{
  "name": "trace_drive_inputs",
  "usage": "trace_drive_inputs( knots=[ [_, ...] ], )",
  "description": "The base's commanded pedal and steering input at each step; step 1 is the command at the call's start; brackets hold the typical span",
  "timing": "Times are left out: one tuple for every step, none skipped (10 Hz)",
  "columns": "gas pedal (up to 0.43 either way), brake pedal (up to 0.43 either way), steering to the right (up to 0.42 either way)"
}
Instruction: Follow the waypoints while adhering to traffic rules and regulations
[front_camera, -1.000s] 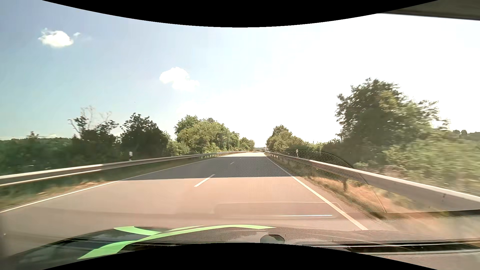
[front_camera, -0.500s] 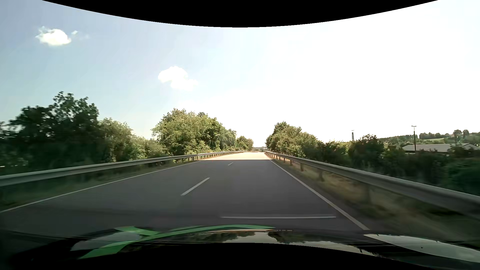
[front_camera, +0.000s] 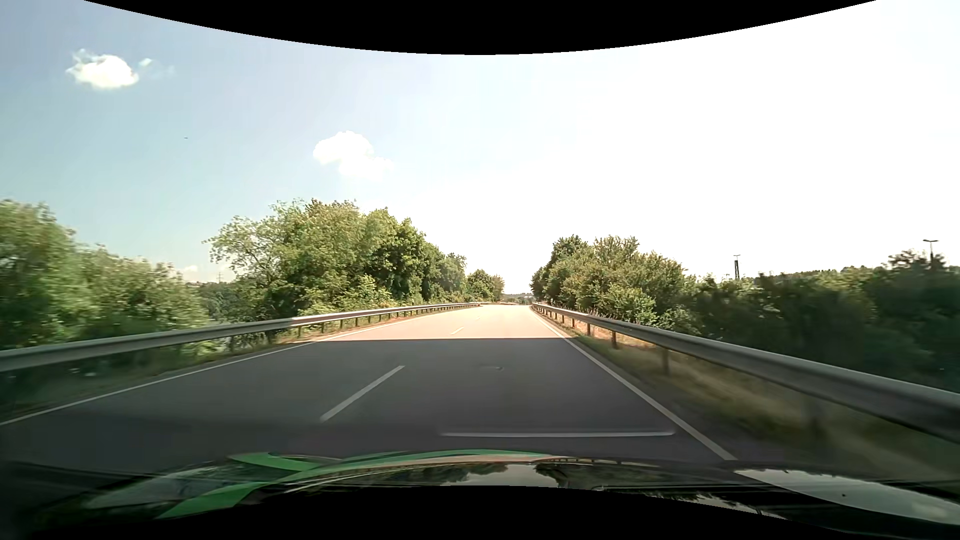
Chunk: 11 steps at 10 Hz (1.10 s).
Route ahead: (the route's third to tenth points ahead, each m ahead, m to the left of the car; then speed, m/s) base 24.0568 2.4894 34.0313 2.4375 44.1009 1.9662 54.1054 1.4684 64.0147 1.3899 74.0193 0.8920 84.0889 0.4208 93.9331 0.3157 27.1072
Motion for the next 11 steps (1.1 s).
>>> trace_drive_inputs(
  knots=[
    [0.260, 0.000, 0.001],
    [0.260, 0.000, 0.001],
    [0.260, 0.000, 0.001],
    [0.260, 0.000, 0.001],
    [0.268, 0.000, 0.001],
    [0.268, 0.000, 0.001],
    [0.280, 0.000, 0.001],
    [0.287, 0.000, 0.001],
    [0.287, 0.000, 0.001],
    [0.287, 0.000, 0.001],
    [0.287, 0.000, 0.001]
  ],
)
